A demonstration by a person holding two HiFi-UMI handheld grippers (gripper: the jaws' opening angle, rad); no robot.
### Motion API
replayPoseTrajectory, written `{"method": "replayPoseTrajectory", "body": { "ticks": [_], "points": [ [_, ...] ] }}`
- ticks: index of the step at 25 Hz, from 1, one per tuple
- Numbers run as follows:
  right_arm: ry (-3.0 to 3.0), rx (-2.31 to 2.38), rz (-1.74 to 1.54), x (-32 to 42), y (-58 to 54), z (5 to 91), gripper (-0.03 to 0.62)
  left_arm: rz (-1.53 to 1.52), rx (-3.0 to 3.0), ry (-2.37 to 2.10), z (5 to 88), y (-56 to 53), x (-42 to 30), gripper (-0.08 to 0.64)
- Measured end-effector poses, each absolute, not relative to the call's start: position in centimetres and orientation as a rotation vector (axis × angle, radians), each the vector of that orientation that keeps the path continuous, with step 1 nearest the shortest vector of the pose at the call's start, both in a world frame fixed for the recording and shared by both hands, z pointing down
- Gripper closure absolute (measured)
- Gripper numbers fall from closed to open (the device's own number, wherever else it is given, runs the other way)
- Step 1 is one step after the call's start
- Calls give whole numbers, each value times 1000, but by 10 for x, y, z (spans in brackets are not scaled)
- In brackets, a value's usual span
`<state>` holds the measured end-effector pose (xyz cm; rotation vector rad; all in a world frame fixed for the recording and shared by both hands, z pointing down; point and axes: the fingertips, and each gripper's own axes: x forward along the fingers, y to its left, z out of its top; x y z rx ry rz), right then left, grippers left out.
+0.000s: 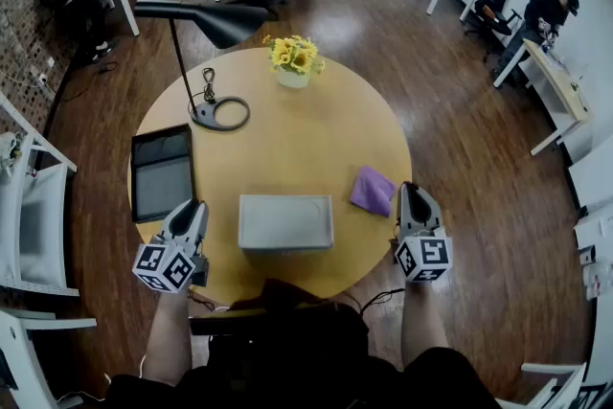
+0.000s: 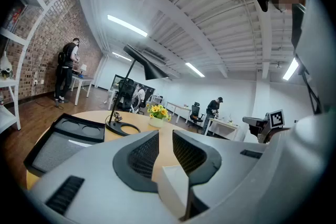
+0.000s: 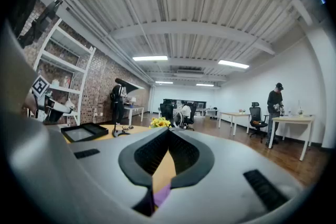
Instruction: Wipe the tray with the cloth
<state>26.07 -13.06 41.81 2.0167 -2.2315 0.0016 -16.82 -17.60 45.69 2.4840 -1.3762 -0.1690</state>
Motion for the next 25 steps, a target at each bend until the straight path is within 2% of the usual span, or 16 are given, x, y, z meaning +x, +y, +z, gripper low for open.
{"method": "replayPoseTrajectory", "body": {
  "ticks": [3, 4, 5, 9, 12, 17, 18, 19, 25],
  "points": [
    [-2193, 1914, 96, 271, -146, 452, 588, -132, 2464, -1414, 462, -176, -167, 484],
    [-2171, 1879, 152, 276, -150, 466, 559, -116, 2453, -1431, 465, -175, -168, 482],
    [-2136, 1845, 219, 282, -154, 481, 504, -100, 2444, -1447, 467, -175, -168, 482],
    [-2004, 1724, 390, 298, -167, 536, 489, -57, 2410, -1495, 476, -177, -171, 482],
    [-1965, 1608, 491, 299, -180, 571, 357, -64, 2375, -1527, 479, -175, -174, 482],
    [-1858, 1474, 561, 311, -200, 616, 343, -35, 2332, -1557, 475, -162, -163, 482],
    [-1831, 1442, 586, 313, -205, 628, 291, -27, 2319, -1564, 476, -159, -162, 482],
    [-1807, 1414, 613, 313, -209, 641, 272, -22, 2302, -1576, 476, -155, -163, 482],
    [-1716, 1404, 745, 313, -228, 686, 272, -13, 2195, -1657, 484, -134, -176, 482]
  ]
}}
